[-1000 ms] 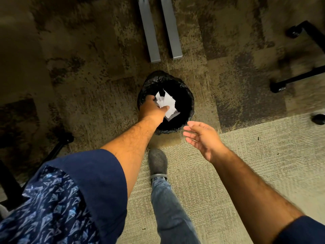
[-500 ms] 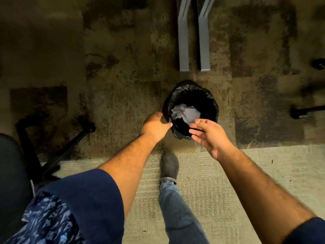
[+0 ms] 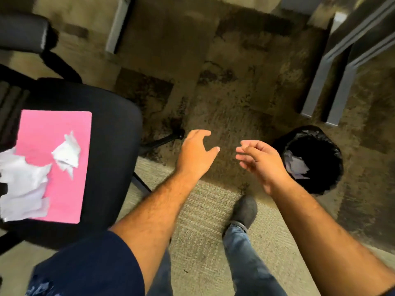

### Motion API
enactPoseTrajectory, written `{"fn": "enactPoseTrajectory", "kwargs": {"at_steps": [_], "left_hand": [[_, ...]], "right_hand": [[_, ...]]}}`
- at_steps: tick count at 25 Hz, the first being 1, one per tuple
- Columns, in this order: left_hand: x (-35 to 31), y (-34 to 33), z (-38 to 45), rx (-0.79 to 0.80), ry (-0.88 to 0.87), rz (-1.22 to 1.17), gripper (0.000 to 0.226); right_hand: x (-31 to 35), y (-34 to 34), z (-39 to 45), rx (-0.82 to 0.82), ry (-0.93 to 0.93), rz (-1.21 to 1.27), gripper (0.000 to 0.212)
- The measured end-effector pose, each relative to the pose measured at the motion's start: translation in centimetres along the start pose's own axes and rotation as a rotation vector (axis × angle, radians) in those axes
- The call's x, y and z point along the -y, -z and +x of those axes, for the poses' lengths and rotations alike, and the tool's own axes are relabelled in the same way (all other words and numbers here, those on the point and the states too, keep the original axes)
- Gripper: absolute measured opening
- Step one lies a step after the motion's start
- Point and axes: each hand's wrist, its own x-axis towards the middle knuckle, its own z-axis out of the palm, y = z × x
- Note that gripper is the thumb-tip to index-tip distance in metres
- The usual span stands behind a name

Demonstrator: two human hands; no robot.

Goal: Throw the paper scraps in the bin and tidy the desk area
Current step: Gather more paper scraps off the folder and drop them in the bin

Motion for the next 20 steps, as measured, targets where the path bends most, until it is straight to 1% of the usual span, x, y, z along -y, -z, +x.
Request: {"fn": "enactPoseTrajectory", "kwargs": {"at_steps": [3,5,8,11,14,17,20], "left_hand": [[2.8,5.8,-1.7,-0.099,-0.012,-0.006,0.046],[5.0,10.1,-3.3,-0.146,-0.015,0.01,0.046],[9.0,16.8,-5.3,-0.251,0.017,0.033,0.047],[13.2,23.4,-7.5,-0.338,0.116,0.042,0.049],[16.9,28.2,-8.9,-0.407,0.196,0.065,0.056],[21.2,32.0,-10.0,-0.452,0.298,0.088,0.067],[25.9,34.7,-10.7,-0.468,0.451,0.08,0.068]], "right_hand": [[0.6,-5.9,-1.4,0.072,0.149,-0.228,0.013],[0.5,-10.2,-2.7,0.143,0.262,-0.405,0.016],[0.3,-17.0,-4.9,0.26,0.392,-0.605,0.022],[0.0,-23.9,-6.8,0.381,0.525,-0.799,0.026],[-0.5,-29.5,-8.3,0.441,0.633,-0.911,0.032],[-1.3,-35.2,-9.3,0.501,0.726,-1.009,0.038],[-2.2,-40.4,-9.4,0.528,0.847,-1.204,0.048]]}}
